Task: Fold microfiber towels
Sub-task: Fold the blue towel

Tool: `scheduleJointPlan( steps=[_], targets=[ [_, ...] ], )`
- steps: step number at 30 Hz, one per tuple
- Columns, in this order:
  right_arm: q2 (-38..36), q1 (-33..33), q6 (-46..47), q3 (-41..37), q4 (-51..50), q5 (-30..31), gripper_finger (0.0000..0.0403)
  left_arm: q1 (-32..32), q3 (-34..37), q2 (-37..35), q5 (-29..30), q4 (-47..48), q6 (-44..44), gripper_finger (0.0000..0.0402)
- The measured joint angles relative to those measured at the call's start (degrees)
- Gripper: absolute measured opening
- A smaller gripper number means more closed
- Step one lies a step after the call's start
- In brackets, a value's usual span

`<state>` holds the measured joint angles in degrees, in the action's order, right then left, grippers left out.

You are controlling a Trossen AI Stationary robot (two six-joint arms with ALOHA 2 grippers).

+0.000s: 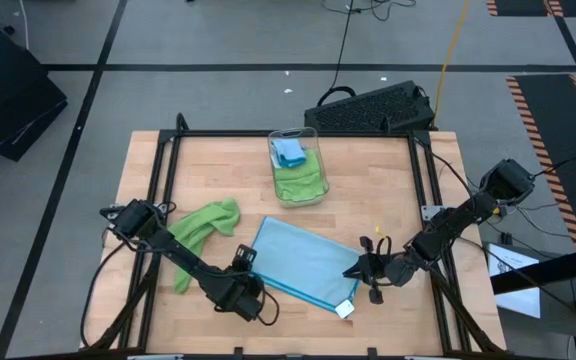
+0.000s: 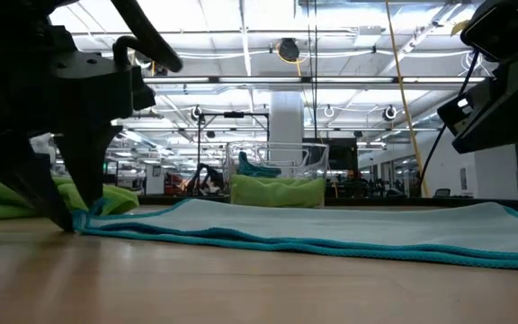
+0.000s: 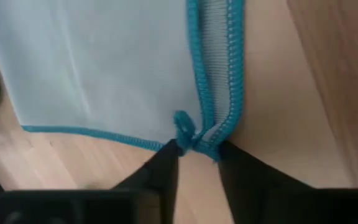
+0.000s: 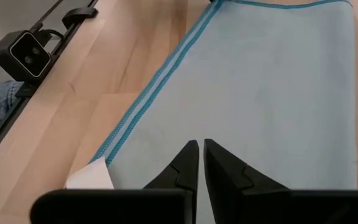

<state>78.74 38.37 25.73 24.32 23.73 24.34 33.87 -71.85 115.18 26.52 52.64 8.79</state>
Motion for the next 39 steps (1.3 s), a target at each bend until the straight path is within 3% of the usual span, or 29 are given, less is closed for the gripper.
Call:
scheduleJointPlan(
  steps=[7, 16, 20, 28, 33, 39],
  targets=[
    [0.61, 0.00, 2.89, 0.00, 0.69, 5.07, 0.0018, -0.09, 0.04, 0.22, 0.00, -1.22, 1.25, 0.0012],
    [8.08, 0.00, 6.06, 2.29, 12.93, 10.20, 0.0025, -0.31, -5.14, 0.53, 0.14, -0.93, 9.62, 0.0008],
    [15.89, -0.07, 0.28, 11.30, 13.74, 11.97, 0.0062, -0.22, -10.30, 0.50, 0.09, 1.57, 10.00, 0.0011],
    [31.83, -2.26, -8.88, 29.94, 14.20, 14.85, 0.0175, -0.10, -18.12, 0.31, -1.04, 8.35, 11.23, 0.0010],
    [38.83, -4.40, -13.76, 37.38, 16.03, 16.23, 0.0224, 0.19, -20.87, 0.30, -1.17, 8.66, 11.09, 0.0005],
    [44.25, -6.27, -16.07, 41.32, 21.56, 18.41, 0.0252, 0.23, -22.02, 0.26, -1.17, 8.61, 11.22, 0.0011]
  ],
)
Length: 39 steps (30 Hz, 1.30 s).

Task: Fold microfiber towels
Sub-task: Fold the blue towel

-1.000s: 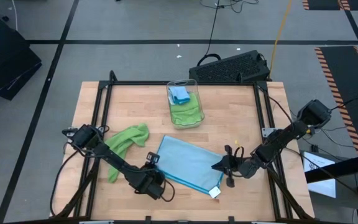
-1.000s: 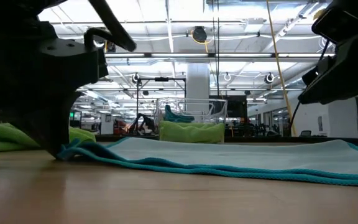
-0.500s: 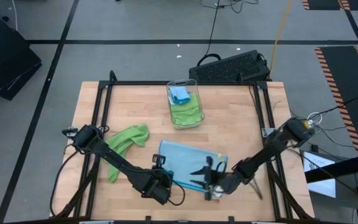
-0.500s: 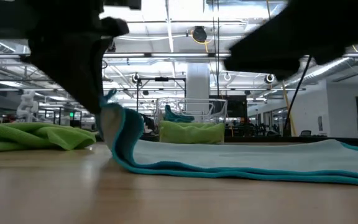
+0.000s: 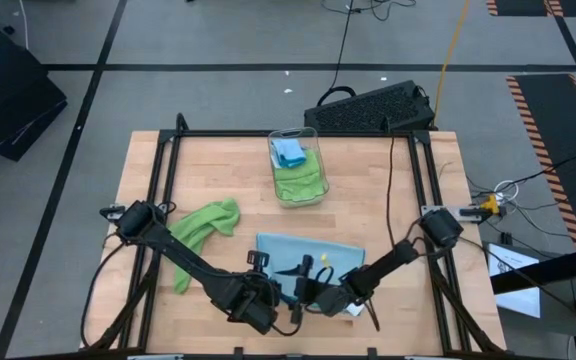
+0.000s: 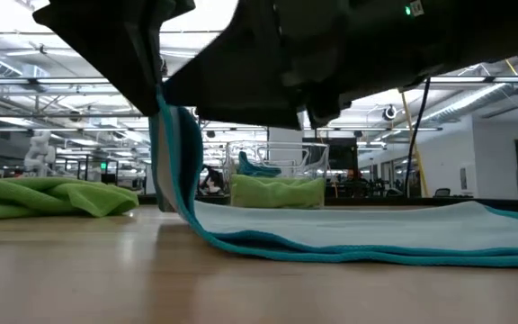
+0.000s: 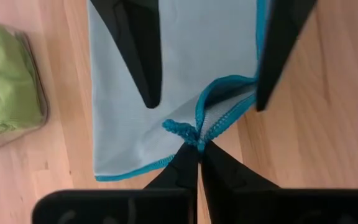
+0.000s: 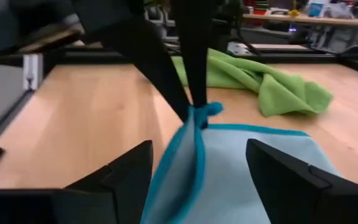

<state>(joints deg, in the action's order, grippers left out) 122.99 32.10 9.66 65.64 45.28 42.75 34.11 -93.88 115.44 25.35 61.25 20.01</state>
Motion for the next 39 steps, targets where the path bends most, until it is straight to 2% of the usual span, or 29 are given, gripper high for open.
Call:
scheduleJointPlan(
  steps=[7, 14, 17, 22, 28, 31, 35, 39],
  targets=[
    [0.71, -1.34, 1.69, 0.38, 2.95, -5.29, 0.0252, -0.06, 0.01, 0.00, 0.01, -0.36, -0.16, 0.0010],
    [0.71, -2.68, 2.05, 0.36, 1.17, -5.41, 0.0224, -0.07, 0.01, 0.00, 0.08, -1.54, -0.40, 0.0006],
    [0.71, -2.76, 1.85, 0.36, 1.19, -5.50, 0.0189, -0.07, 0.00, 0.00, 0.10, -1.55, -0.37, 0.0013],
    [0.71, -2.76, 2.89, 0.34, -0.12, -5.56, 0.0106, -0.07, 0.01, 0.00, 0.12, -1.83, 0.02, 0.0005],
    [0.71, -2.78, 2.62, 0.32, -1.10, -5.68, 0.0014, -0.07, 0.01, -0.02, 0.43, -4.84, -0.85, 0.0020],
    [0.71, -2.73, 1.80, 0.31, -1.10, -5.77, 0.0009, -0.07, 0.01, -0.02, 0.80, -4.96, 0.35, 0.0027],
    [0.57, -2.20, 1.57, 0.30, -1.65, -5.58, 0.0006, 0.43, 0.01, -0.07, 1.30, -3.33, 3.84, 0.0058],
    [0.35, -0.97, 1.41, 0.24, -2.99, -6.44, 0.0005, 2.65, 0.01, -0.07, 4.54, 1.52, 8.13, 0.0123]
  ],
)
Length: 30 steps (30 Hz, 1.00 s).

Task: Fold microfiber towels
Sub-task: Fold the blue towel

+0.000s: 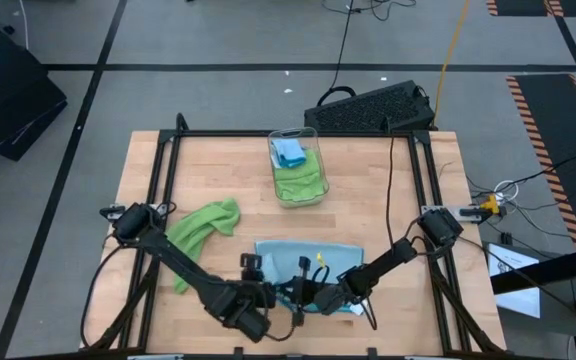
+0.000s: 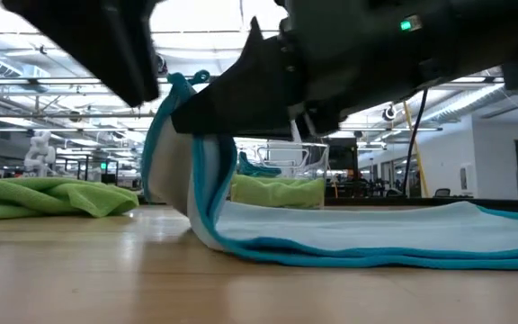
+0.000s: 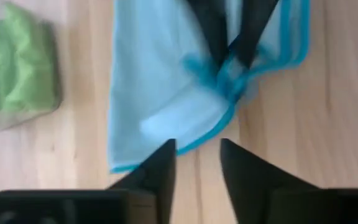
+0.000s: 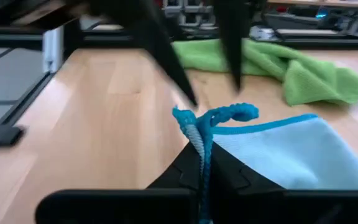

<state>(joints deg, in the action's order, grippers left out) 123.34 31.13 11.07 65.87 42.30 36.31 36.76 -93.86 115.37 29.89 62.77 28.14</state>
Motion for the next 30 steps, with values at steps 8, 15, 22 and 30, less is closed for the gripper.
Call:
scheduleJointPlan(
  steps=[8, 15, 22, 30],
  targets=[
    [-0.10, 3.66, 3.16, -0.03, -4.06, -0.61, 0.0003, 3.50, 7.07, -0.13, 5.05, 0.81, 3.28, 0.0247],
    [-0.10, 5.12, 4.27, -0.03, -4.47, -0.55, 0.0003, 4.37, 19.96, -0.07, 7.22, -15.13, -4.64, 0.0274],
    [-0.33, 5.14, 3.97, -0.03, -4.02, -0.28, 0.0003, 4.29, 25.22, 0.01, 15.17, -21.44, -4.42, 0.0252],
    [-8.81, 4.88, 2.23, -0.03, -14.50, 2.58, 0.0003, 4.57, 25.16, 0.02, 21.03, -23.58, -3.80, 0.0254]
  ],
)
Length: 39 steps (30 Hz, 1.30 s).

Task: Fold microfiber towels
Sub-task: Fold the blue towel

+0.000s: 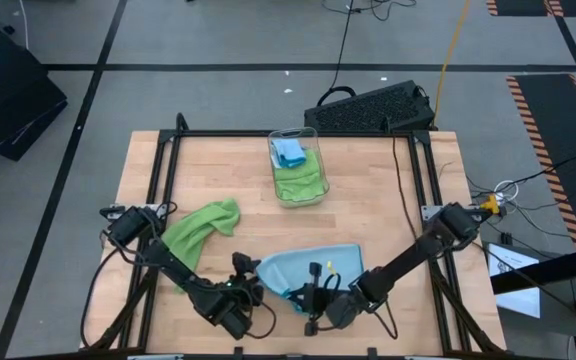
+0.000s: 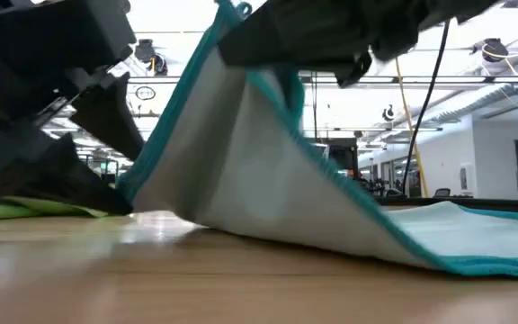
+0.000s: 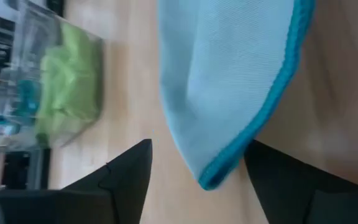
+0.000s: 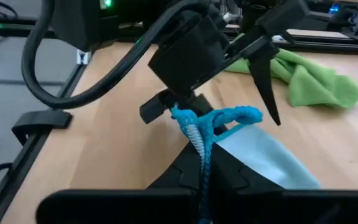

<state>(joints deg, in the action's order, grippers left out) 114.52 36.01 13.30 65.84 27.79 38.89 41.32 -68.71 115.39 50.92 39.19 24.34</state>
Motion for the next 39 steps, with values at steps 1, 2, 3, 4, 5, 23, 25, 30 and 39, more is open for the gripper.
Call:
scheduleJointPlan(
  steps=[1, 2, 3, 4, 5, 23, 25, 30, 39],
  targets=[
    [-1.00, -0.05, 0.15, 0.00, -1.56, 0.02, 0.0003, 0.02, 0.00, 0.00, 1.21, -0.16, 0.08, 0.0260],
    [-2.12, -0.05, 0.40, 0.00, -3.50, 0.12, 0.0003, 0.04, 0.00, 0.00, 2.17, -0.48, 0.17, 0.0267],
    [-3.17, -0.05, 0.67, 0.00, -5.28, 0.26, 0.0003, 0.06, 0.00, 0.00, 3.06, -1.06, 0.14, 0.0273],
    [-4.01, -0.05, 1.05, 0.00, -6.61, 0.31, 0.0003, 0.06, 0.00, 0.00, 3.58, -1.97, -0.03, 0.0279],
    [-4.85, -0.05, 1.41, 0.00, -7.75, 0.43, 0.0003, 0.09, 0.00, 0.00, 3.65, -3.06, -0.25, 0.0285],
    [-9.81, -1.14, 1.16, 0.00, -13.17, 1.64, 0.0004, -1.79, -0.02, 0.00, -1.66, -7.60, 5.76, 0.0207],
    [-10.27, -1.12, 1.20, 0.00, -13.31, 1.62, 0.0004, -2.02, -0.02, 0.00, -1.80, -7.10, 8.18, 0.0191],
    [-11.51, -1.12, 1.82, 0.00, -15.42, 1.53, 0.0004, -2.91, -0.02, 0.00, -1.66, -4.81, 14.87, 0.0155],
    [-12.05, -1.01, 4.32, 0.00, -19.02, 0.40, 0.0004, -1.68, -0.25, 0.00, -0.88, -6.20, 16.50, 0.0070]
  ],
)
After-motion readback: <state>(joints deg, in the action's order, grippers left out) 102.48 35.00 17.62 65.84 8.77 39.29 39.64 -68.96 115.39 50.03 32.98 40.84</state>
